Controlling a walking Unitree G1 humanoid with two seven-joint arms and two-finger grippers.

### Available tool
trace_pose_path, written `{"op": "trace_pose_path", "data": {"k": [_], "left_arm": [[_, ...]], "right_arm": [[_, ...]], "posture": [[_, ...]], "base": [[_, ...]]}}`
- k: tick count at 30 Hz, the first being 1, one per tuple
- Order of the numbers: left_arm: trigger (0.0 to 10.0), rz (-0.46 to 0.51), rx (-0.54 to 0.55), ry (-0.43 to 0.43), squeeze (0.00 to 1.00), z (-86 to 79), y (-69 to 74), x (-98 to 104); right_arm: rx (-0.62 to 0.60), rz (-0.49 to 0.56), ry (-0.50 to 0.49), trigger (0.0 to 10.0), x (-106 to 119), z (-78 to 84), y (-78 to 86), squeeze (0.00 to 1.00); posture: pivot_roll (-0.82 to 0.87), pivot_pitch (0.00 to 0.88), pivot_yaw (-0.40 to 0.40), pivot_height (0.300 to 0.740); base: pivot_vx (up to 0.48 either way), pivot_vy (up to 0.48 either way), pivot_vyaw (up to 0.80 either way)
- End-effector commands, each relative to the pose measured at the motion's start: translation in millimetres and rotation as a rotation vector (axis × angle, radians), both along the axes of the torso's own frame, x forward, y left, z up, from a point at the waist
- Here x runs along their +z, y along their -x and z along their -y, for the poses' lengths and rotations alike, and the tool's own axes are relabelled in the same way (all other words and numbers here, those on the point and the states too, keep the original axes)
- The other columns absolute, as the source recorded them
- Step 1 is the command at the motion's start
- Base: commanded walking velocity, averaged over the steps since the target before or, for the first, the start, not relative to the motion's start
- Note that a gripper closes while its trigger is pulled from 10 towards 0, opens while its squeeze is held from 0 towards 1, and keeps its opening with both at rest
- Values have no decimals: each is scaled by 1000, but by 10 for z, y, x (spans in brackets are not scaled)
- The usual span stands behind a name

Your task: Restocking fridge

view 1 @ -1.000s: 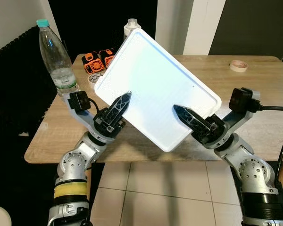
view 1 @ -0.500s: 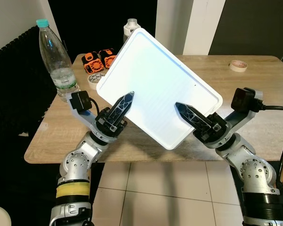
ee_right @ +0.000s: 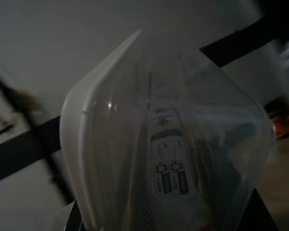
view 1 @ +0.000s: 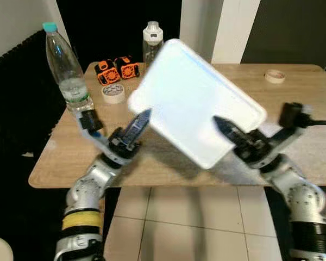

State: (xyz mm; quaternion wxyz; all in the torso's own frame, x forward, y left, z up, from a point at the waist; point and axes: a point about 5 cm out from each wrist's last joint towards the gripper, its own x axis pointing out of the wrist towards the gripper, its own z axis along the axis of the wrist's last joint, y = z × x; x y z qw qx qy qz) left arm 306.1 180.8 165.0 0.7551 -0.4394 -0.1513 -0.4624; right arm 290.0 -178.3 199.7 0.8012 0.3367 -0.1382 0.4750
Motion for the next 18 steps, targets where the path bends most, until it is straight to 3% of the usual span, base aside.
{"op": "trace_pose_path", "data": {"k": [1,3,5,6,8,9,10,11,12,15,17,18], "left_arm": [[10000,-23,95,-45,1000,-163,-52,-4],[10000,-32,149,-51,1000,-258,-70,3],[10000,-44,259,-50,1000,-466,-104,42],[10000,-44,259,-50,1000,-466,-104,42],[10000,-52,388,-47,1000,-709,-130,101],[10000,-52,388,-47,1000,-709,-130,101],[10000,-54,425,-49,1000,-773,-135,116],[10000,-66,510,-44,1000,-924,-142,143],[10000,-66,510,-44,1000,-924,-142,143],[10000,-102,714,-15,1000,-1316,-108,200],[10000,-115,824,-12,0,-1522,-53,223],[10000,-130,894,-7,0,-1642,-16,233]], "right_arm": [[-74,33,-23,0,74,154,-4,0],[-108,45,-28,0,114,238,3,0],[-178,72,-31,0,199,413,24,0],[-178,72,-31,0,199,413,24,0],[-285,96,-12,0,286,645,48,0],[-285,96,-12,0,286,645,48,0],[-320,102,-3,0,307,713,54,0],[-407,106,-3,0,357,899,69,0],[-407,106,-3,0,357,899,69,0],[-672,95,0,0,471,1457,172,0],[-874,39,7,0,474,1856,283,0],[-1003,-11,12,0,435,2105,377,0]], "posture": [[23,0,-16,740],[23,0,-16,740],[21,0,-17,740],[21,0,-17,740],[16,0,-21,740],[16,0,-21,740],[16,0,-21,740],[14,0,-24,740],[14,0,-24,740],[7,0,-29,740],[0,0,-31,740],[-6,0,-34,740]], "base": [[0,0,0],[0,0,0],[0,0,0],[0,0,0],[0,0,0],[0,0,0],[0,0,0],[0,0,0],[0,0,0],[0,0,0],[0,0,0],[0,0,0]]}}
